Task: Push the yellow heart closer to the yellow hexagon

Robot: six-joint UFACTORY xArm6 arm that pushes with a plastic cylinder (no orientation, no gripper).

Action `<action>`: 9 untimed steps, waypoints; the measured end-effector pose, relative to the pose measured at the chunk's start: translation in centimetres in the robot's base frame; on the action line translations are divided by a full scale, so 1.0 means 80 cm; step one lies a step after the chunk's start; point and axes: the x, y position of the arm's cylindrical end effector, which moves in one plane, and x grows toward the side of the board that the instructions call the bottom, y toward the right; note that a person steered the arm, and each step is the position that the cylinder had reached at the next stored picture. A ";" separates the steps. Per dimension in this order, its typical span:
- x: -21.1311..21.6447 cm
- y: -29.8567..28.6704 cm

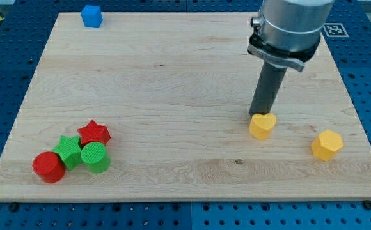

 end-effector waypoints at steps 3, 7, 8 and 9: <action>0.053 -0.035; 0.099 -0.064; 0.098 -0.064; 0.092 -0.062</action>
